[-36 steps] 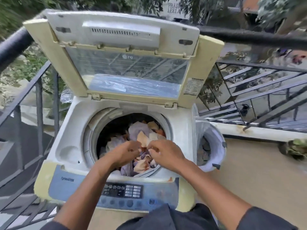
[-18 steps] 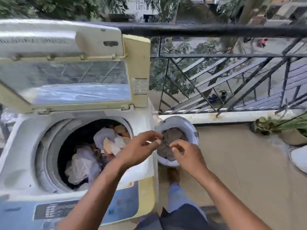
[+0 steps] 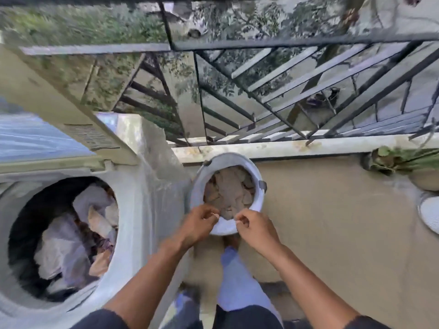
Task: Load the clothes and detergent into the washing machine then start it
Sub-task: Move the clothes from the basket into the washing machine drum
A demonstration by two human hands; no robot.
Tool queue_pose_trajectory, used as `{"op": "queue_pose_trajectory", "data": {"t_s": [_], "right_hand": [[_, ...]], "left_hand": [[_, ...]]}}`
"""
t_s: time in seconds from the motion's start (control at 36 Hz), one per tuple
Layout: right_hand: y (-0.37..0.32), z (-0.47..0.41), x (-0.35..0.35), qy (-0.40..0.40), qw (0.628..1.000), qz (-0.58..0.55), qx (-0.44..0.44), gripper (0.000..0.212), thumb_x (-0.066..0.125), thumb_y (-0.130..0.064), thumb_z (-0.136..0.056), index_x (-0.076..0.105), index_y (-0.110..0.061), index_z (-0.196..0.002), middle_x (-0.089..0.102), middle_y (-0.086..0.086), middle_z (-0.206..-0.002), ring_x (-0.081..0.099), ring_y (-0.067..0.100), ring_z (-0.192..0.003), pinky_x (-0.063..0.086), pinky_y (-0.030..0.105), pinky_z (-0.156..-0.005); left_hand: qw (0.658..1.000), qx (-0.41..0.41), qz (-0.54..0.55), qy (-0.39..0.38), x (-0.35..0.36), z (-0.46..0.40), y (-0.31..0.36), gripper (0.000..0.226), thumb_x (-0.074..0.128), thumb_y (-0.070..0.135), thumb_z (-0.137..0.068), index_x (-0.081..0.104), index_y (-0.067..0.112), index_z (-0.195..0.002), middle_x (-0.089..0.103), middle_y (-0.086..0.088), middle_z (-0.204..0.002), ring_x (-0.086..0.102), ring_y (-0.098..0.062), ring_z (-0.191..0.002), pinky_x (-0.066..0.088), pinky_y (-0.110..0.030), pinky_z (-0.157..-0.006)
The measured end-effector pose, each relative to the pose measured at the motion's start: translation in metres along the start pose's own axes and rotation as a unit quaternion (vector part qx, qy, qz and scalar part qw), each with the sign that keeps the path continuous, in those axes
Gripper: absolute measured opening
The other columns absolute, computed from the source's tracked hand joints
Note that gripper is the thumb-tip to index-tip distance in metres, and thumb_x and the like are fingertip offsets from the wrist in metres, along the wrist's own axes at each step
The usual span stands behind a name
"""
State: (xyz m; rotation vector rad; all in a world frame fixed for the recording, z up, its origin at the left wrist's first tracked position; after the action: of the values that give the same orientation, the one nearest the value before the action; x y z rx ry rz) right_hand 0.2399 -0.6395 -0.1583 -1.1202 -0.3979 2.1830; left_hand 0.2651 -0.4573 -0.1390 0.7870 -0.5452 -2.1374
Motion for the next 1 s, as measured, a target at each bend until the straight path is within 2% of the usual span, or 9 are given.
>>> {"op": "queue_pose_trajectory", "data": {"t_s": [0.11, 0.31, 0.5, 0.58, 0.64, 0.72, 0.81, 0.92, 1.0], "right_hand": [[0.038, -0.063, 0.023, -0.024, 1.0, 0.004, 0.008, 0.021, 0.057, -0.029, -0.09, 0.069, -0.028, -0.108, 0.074, 0.003, -0.107, 0.067, 0.029, -0.102, 0.056, 0.038, -0.081], [0.1, -0.163, 0.087, -0.051, 0.999, -0.003, 0.015, 0.023, 0.059, -0.022, -0.09, 0.072, -0.023, -0.108, 0.075, 0.006, -0.105, 0.068, 0.032, -0.097, 0.057, 0.041, -0.082], [0.148, -0.257, 0.158, -0.082, 0.994, 0.069, 0.017, 0.02, 0.053, -0.019, -0.094, 0.067, -0.009, -0.105, 0.068, 0.018, -0.107, 0.063, 0.04, -0.099, 0.056, 0.043, -0.078], [0.165, -0.298, 0.183, -0.092, 0.992, 0.07, 0.044, 0.03, 0.055, -0.021, -0.095, 0.058, -0.008, -0.122, 0.056, 0.021, -0.129, 0.056, 0.042, -0.115, 0.053, 0.046, -0.09], [0.177, -0.323, 0.191, -0.081, 0.991, 0.073, 0.076, 0.05, 0.061, -0.024, -0.094, 0.046, -0.006, -0.138, 0.044, 0.022, -0.141, 0.049, 0.042, -0.124, 0.05, 0.046, -0.094], [0.199, -0.362, 0.202, -0.069, 0.987, 0.078, 0.124, 0.049, 0.065, -0.027, -0.092, 0.049, -0.004, -0.133, 0.049, 0.023, -0.135, 0.052, 0.04, -0.118, 0.043, 0.037, -0.08], [0.219, -0.39, 0.223, -0.099, 0.976, 0.113, 0.158, 0.046, 0.064, -0.035, -0.095, 0.057, -0.006, -0.13, 0.056, 0.022, -0.133, 0.057, 0.037, -0.117, 0.041, 0.032, -0.081], [0.236, -0.411, 0.25, -0.099, 0.974, 0.123, 0.161, 0.05, 0.065, -0.035, -0.094, 0.055, -0.007, -0.135, 0.051, 0.021, -0.14, 0.055, 0.037, -0.123, 0.046, 0.035, -0.09], [0.246, -0.418, 0.262, -0.085, 0.973, 0.128, 0.17, 0.061, 0.069, -0.037, -0.091, 0.047, -0.007, -0.14, 0.043, 0.023, -0.145, 0.05, 0.041, -0.126, 0.047, 0.044, -0.099]], "left_hand": [[0.998, -0.057, 0.023, 0.018, 0.032, -0.056, -0.03, 0.022, 0.063, 0.01, -0.102, 0.073, 0.009, -0.121, 0.07, -0.003, -0.109, 0.065, -0.018, -0.105, 0.047, -0.023, -0.085], [0.985, -0.15, 0.072, 0.053, 0.077, -0.145, -0.095, 0.031, 0.066, 0.016, -0.102, 0.068, 0.014, -0.132, 0.067, -0.007, -0.134, 0.065, -0.029, -0.125, 0.049, -0.046, -0.111], [0.977, -0.175, 0.09, 0.084, 0.095, -0.211, -0.139, 0.025, 0.066, 0.026, -0.101, 0.071, 0.028, -0.125, 0.069, 0.005, -0.128, 0.067, -0.022, -0.117, 0.055, -0.048, -0.105], [0.973, -0.184, 0.102, 0.092, 0.1, -0.237, -0.156, 0.024, 0.065, 0.024, -0.102, 0.071, 0.025, -0.126, 0.07, 0.0, -0.132, 0.066, -0.025, -0.119, 0.054, -0.048, -0.107], [0.97, -0.193, 0.104, 0.105, 0.101, -0.248, -0.166, 0.021, 0.065, 0.024, -0.102, 0.069, 0.03, -0.121, 0.07, 0.007, -0.121, 0.066, -0.02, -0.111, 0.053, -0.039, -0.106], [0.961, -0.209, 0.129, 0.129, 0.104, -0.261, -0.18, 0.022, 0.065, 0.023, -0.101, 0.066, 0.038, -0.117, 0.064, 0.023, -0.096, 0.065, -0.01, -0.092, 0.052, -0.031, -0.094], [0.956, -0.207, 0.159, 0.138, 0.106, -0.271, -0.192, 0.025, 0.066, 0.023, -0.101, 0.068, 0.039, -0.119, 0.067, 0.023, -0.084, 0.066, 0.0, -0.079, 0.058, -0.035, -0.089], [0.952, -0.215, 0.175, 0.129, 0.114, -0.279, -0.207, 0.026, 0.066, 0.023, -0.102, 0.064, 0.049, -0.102, 0.063, 0.044, -0.072, 0.064, 0.013, -0.072, 0.06, -0.042, -0.094], [0.949, -0.22, 0.181, 0.132, 0.119, -0.284, -0.214, 0.028, 0.067, 0.025, -0.101, 0.064, 0.053, -0.099, 0.07, 0.021, -0.077, 0.067, 0.002, -0.076, 0.06, -0.044, -0.097]]}}
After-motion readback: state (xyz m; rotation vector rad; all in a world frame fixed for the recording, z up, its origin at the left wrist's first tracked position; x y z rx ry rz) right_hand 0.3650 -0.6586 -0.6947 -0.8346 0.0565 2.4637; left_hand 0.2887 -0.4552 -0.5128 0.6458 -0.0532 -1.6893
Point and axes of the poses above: each hand's wrist, its own z-axis away from the middle knuckle, its own x-axis out of the palm, y = z × x, the point moved 9 cm from there along -z, towards the middle knuckle
